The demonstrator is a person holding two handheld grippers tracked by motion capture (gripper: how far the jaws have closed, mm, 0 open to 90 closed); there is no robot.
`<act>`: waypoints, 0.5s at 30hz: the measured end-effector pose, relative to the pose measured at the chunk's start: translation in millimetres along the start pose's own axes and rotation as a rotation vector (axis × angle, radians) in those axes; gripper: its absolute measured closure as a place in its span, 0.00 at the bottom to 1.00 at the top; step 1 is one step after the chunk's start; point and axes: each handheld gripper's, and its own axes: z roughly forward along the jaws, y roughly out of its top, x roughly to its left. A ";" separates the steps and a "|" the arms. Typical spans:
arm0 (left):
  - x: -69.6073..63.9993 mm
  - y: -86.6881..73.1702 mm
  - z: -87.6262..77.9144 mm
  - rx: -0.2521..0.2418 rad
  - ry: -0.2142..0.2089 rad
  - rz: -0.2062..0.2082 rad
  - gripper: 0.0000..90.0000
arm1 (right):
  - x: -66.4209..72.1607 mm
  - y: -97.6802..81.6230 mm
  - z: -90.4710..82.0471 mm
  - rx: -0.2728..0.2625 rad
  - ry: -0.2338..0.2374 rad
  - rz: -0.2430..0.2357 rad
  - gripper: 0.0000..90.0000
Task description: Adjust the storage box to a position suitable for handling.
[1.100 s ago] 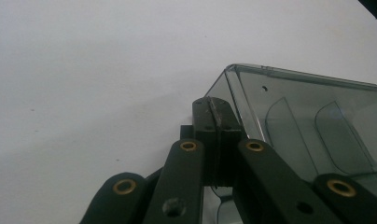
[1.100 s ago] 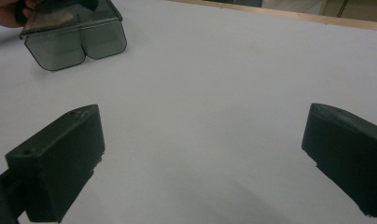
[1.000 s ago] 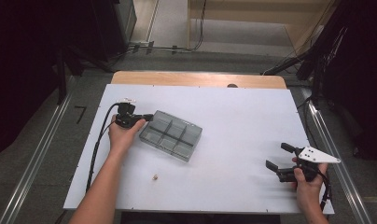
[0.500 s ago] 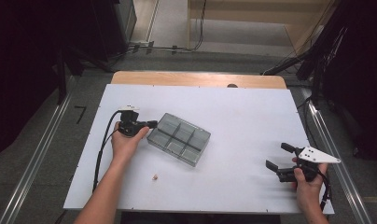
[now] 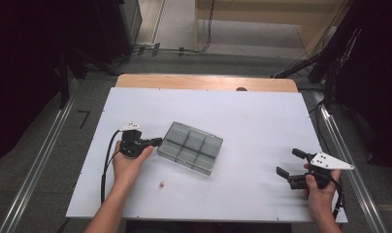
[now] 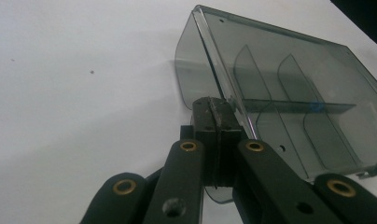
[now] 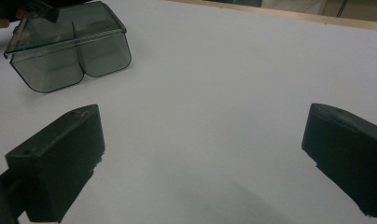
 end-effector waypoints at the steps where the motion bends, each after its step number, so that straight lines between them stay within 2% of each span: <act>1: -2.2 -1.7 -0.3 -0.002 0.000 0.001 1.00 | 0.0 0.0 0.1 0.001 0.000 0.000 0.00; 15: -28.0 -24.0 -5.6 0.012 -0.034 0.014 1.00 | 0.4 0.1 0.3 0.006 0.000 0.003 0.00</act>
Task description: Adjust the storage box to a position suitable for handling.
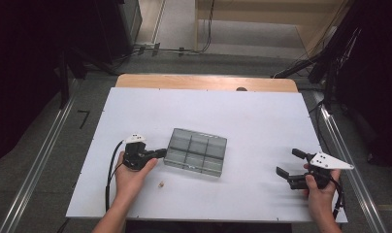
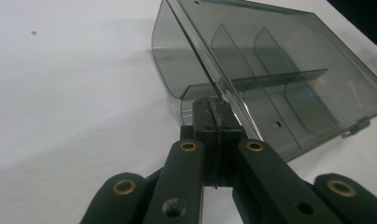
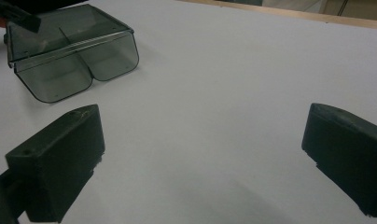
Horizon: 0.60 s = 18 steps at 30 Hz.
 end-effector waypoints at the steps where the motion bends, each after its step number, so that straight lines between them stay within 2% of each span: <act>1: -2.0 -1.3 -0.1 0.001 -0.004 0.000 1.00 | 0.0 0.0 0.0 0.000 0.000 0.000 0.00; 10: -14.8 -9.9 -2.2 -0.003 -0.034 0.002 1.00 | 0.8 1.3 1.2 0.018 0.010 -0.008 0.00; 14: -19.5 -11.6 -1.0 -0.002 -0.038 0.006 1.00 | -0.5 2.4 -1.2 0.011 0.022 0.012 0.00; 18: -24.3 -11.8 2.3 0.001 -0.041 0.015 1.00 | 2.7 5.0 -1.8 0.015 0.032 0.010 0.00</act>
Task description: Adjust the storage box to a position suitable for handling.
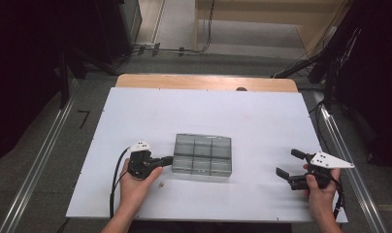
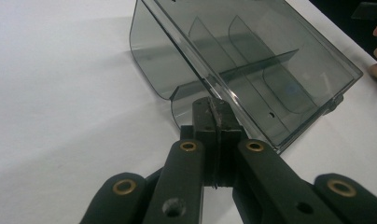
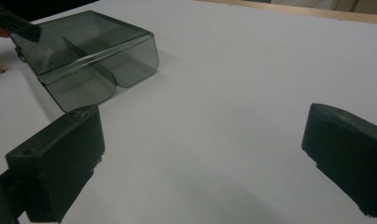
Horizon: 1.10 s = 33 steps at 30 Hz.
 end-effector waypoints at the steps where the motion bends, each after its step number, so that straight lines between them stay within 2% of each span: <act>1: -0.6 0.3 0.6 0.001 0.001 0.001 1.00 | 2.3 1.2 0.8 0.000 0.008 -0.003 0.00; 5: -2.3 1.3 4.0 -0.002 -0.001 -0.002 1.00 | 13.7 9.3 3.9 0.002 0.032 -0.030 0.00; 11: -6.6 1.1 6.7 0.001 -0.002 0.013 1.00 | 27.5 21.5 8.9 0.001 0.062 -0.006 0.00; 13: -8.1 1.0 7.4 0.001 -0.004 0.014 1.00 | 32.8 24.9 11.9 0.002 0.094 -0.010 0.00; 15: -9.4 1.1 8.2 0.005 -0.005 0.019 1.00 | 39.2 28.4 15.0 0.009 0.124 -0.017 0.04; 17: -10.2 1.2 9.1 0.006 -0.009 0.025 1.00 | 45.9 32.1 18.0 0.018 0.177 -0.023 0.05; 20: -11.5 1.6 9.9 0.008 -0.008 0.031 1.00 | 53.8 36.3 21.5 0.010 0.208 -0.020 0.15; 23: -13.1 1.7 11.1 0.009 -0.010 0.037 1.00 | 59.0 37.4 27.2 0.036 0.225 -0.020 0.21; 26: -14.6 1.7 12.4 0.009 -0.011 0.039 1.00 | 63.9 36.7 33.7 0.075 0.232 -0.008 0.32; 28: -14.3 1.9 12.6 0.009 -0.012 0.042 1.00 | 68.5 37.7 37.3 0.094 0.226 0.003 0.43; 29: -14.2 1.9 12.6 0.008 -0.013 0.044 1.00 | 70.8 38.2 38.6 0.098 0.231 0.002 0.51; 30: -14.3 1.8 12.8 0.007 -0.012 0.050 1.00 | 74.8 38.9 40.1 0.095 0.236 0.004 0.65; 31: -14.3 1.8 12.8 0.008 -0.011 0.053 1.00 | 74.8 38.9 40.1 0.095 0.236 0.004 0.65; 32: -14.2 1.8 12.8 0.008 -0.011 0.055 1.00 | 76.5 38.9 40.8 0.096 0.236 0.000 0.69; 33: -14.6 1.9 12.8 0.008 -0.008 0.057 1.00 | 79.4 38.5 42.2 0.105 0.217 -0.013 0.76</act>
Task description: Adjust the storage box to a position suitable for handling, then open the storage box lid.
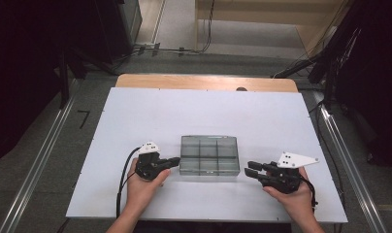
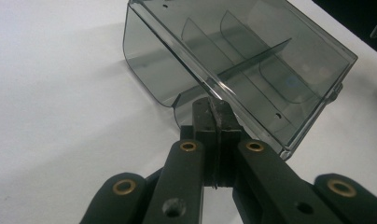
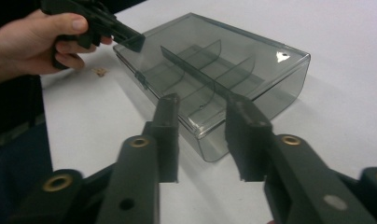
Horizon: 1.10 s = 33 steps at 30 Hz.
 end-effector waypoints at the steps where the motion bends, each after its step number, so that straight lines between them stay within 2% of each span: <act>1: -0.2 0.0 0.0 0.001 0.004 0.006 1.00 | 0.0 0.0 0.0 0.000 0.000 0.000 0.76; 5: -0.3 0.5 -1.9 -0.001 -0.005 0.012 1.00 | 0.2 -4.5 4.2 0.021 -0.027 -0.016 0.90; 9: -2.9 0.7 -10.4 -0.010 -0.002 0.048 1.00 | -4.5 -9.2 3.6 0.025 -0.029 -0.007 0.98; 12: -2.5 -1.1 -16.4 -0.015 -0.010 0.053 1.00 | -7.4 -10.3 4.7 0.034 -0.021 0.003 0.98; 19: -2.9 -8.3 -22.4 0.004 -0.032 0.070 1.00 | -6.0 -10.8 13.2 0.083 -0.003 -0.012 0.98; 25: -0.4 -11.4 -20.3 0.035 -0.057 0.070 1.00 | -10.3 -13.3 17.5 0.102 0.000 -0.004 0.98; 33: -0.7 -12.6 -14.1 0.075 -0.075 0.083 1.00 | -11.1 -14.6 27.1 0.142 0.010 -0.018 0.98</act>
